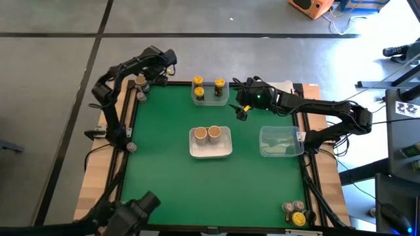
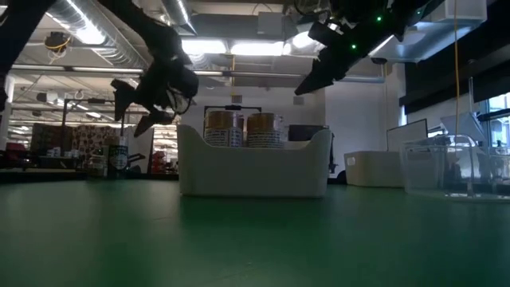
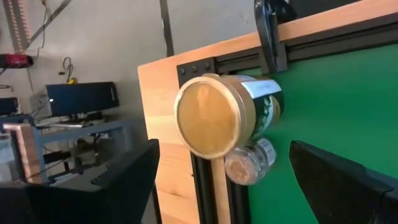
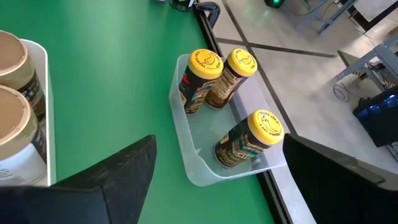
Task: Sort spices by type
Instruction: Put the gold seasoning bottle into the bottom white bin
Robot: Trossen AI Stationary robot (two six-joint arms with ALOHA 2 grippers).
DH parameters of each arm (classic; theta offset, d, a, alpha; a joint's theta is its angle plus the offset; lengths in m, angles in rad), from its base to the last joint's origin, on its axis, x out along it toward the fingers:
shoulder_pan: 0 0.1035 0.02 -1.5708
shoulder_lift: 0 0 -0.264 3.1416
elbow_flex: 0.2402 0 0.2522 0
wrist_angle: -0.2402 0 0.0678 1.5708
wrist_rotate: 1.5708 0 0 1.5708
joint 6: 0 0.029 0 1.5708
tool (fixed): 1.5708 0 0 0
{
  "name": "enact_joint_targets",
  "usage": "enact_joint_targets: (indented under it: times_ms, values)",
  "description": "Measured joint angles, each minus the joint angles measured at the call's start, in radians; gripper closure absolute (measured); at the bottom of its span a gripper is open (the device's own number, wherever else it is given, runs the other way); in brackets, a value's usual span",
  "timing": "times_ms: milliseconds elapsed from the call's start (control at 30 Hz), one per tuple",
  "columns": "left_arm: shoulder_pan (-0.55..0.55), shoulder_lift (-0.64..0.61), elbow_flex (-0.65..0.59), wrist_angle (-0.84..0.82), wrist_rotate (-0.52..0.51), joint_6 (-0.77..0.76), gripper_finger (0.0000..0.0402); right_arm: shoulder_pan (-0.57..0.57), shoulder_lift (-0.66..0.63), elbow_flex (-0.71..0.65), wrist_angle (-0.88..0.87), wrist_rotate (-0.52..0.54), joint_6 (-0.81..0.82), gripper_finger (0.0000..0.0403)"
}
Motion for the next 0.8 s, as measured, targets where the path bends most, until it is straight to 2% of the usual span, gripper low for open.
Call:
enact_joint_targets:
  times_ms: [233, 467, 800]
  values:
    - [0.043, 0.038, -0.002, 0.011, -0.024, 0.0, 0.0057, 0.0, 0.0, 0.0, 0.009, -0.002, 0.003, 0.0055]
    - [0.073, 0.049, -0.003, 0.063, -0.024, 0.027, 0.0057, 0.0, 0.0, 0.0, 0.009, -0.053, 0.003, 0.0055]
    - [0.079, 0.067, -0.003, 0.087, -0.016, 0.052, 0.0057, 0.0, 0.0, 0.0, 0.009, -0.06, 0.003, 0.0055]
